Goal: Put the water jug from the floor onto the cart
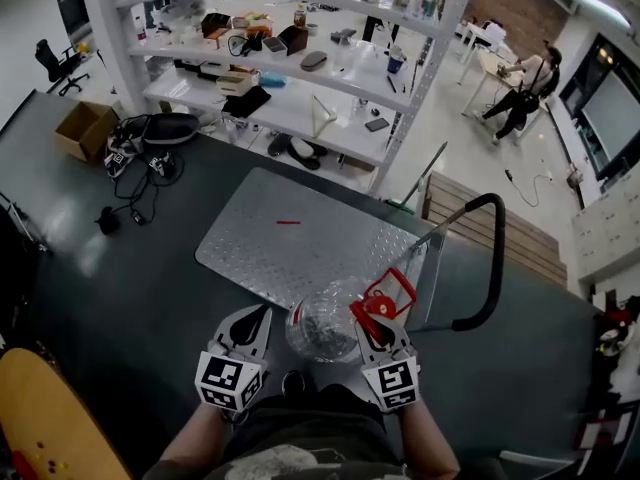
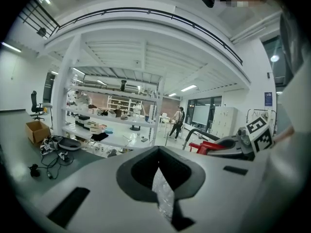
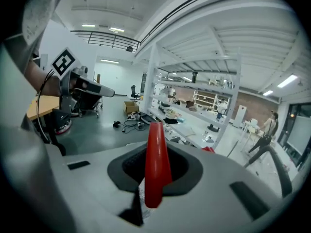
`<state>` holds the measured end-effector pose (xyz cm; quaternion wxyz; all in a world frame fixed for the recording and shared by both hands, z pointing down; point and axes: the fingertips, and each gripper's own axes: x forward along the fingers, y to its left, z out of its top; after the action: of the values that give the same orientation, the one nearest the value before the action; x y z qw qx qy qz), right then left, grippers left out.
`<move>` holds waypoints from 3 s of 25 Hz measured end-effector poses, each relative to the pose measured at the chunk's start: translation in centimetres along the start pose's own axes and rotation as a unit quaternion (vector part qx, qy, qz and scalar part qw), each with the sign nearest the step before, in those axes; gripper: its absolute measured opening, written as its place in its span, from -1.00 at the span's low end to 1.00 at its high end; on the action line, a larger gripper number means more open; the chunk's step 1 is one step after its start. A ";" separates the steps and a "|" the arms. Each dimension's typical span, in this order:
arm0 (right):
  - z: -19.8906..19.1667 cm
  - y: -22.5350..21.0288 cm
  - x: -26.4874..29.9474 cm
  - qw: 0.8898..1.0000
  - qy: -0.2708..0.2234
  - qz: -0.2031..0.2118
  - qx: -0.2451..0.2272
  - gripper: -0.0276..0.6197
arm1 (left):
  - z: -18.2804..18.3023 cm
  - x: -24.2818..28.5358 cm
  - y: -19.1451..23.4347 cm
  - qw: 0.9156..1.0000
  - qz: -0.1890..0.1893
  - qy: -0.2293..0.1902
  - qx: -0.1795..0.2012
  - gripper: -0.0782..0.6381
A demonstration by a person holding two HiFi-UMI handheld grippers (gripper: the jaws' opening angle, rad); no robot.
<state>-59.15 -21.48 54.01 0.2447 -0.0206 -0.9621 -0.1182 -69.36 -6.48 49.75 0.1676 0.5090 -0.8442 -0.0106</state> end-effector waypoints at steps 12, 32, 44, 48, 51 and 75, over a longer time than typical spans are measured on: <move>0.2 -6.3 10.7 0.999 0.013 0.001 0.044 -0.80 | 1.8 5.1 6.3 0.999 0.051 0.007 -0.008 -0.76; -2.1 -25.1 26.5 0.999 0.044 -0.002 -0.009 -0.80 | 5.0 25.7 9.7 0.996 0.057 0.064 0.014 -0.76; -6.7 -25.4 35.7 0.994 0.089 0.015 -0.056 -0.80 | 3.5 32.0 13.8 0.995 0.064 0.079 0.003 -0.76; -7.3 -22.6 36.3 0.995 0.078 0.022 -0.058 -0.81 | 2.6 32.5 14.7 0.994 0.054 0.093 -0.003 -0.76; -7.2 -20.2 36.8 0.994 0.082 0.035 -0.062 -0.81 | 2.1 32.3 15.6 0.993 0.054 0.102 -0.008 -0.76; -4.4 -16.1 34.9 0.996 0.087 0.003 0.009 -0.43 | 2.4 30.1 19.1 0.994 -0.024 0.107 -0.019 -0.76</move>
<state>-89.38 -38.77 70.91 0.3280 -0.0112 -0.9382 -0.1098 -99.18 -23.65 59.30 0.2664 0.5245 -0.8083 0.0242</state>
